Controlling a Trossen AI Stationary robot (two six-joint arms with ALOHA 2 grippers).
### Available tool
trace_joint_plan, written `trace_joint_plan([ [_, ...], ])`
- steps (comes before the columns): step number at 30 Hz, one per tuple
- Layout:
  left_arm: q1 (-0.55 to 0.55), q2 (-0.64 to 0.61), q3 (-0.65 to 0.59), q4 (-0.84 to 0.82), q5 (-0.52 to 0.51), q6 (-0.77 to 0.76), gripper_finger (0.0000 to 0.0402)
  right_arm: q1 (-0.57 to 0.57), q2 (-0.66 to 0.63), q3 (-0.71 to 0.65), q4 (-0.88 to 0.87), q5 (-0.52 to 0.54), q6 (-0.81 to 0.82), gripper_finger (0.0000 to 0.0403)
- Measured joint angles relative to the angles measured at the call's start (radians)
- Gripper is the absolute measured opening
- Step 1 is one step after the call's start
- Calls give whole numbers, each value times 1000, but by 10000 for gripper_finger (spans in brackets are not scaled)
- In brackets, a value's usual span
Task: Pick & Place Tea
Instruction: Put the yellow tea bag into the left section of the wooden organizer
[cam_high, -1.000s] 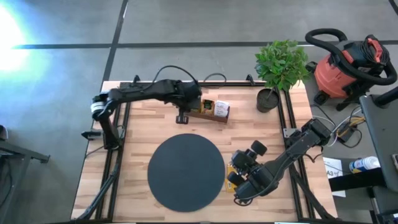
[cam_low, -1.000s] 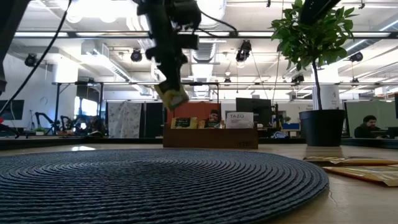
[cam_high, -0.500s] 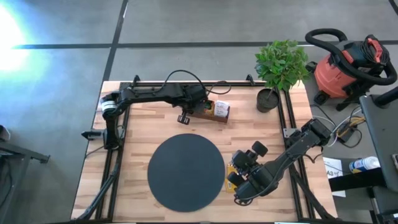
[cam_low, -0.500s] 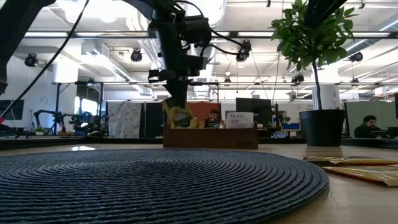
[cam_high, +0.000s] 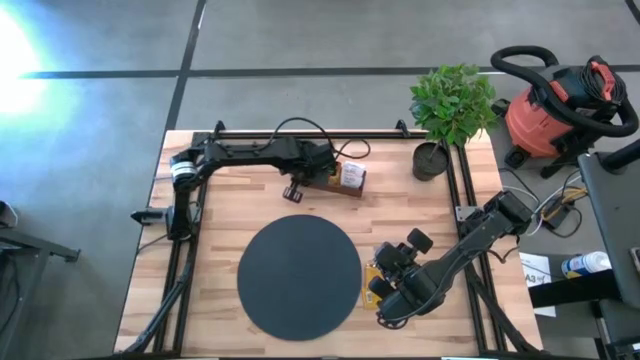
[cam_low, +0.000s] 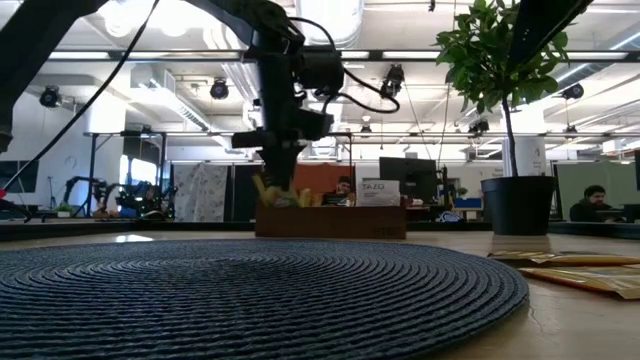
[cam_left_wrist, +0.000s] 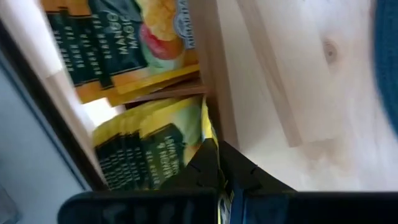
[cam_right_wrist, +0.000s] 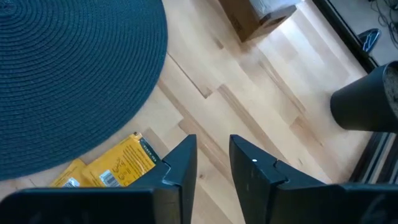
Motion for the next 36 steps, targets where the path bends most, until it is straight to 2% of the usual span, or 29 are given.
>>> trace_joint_plan([
  [5,-1,5,0,-51,44,-43,0,0,0,0,0,-1,6,87],
  [15,-2,6,0,-36,46,-52,0,0,0,0,0,-1,8,84],
  [21,-2,6,0,28,-36,-69,6,0,0,0,4,0,22,86],
  [29,-2,10,0,37,-57,-62,34,0,-1,0,7,0,39,80],
  [36,-2,10,0,51,-64,-53,39,0,-2,0,8,4,41,77],
])
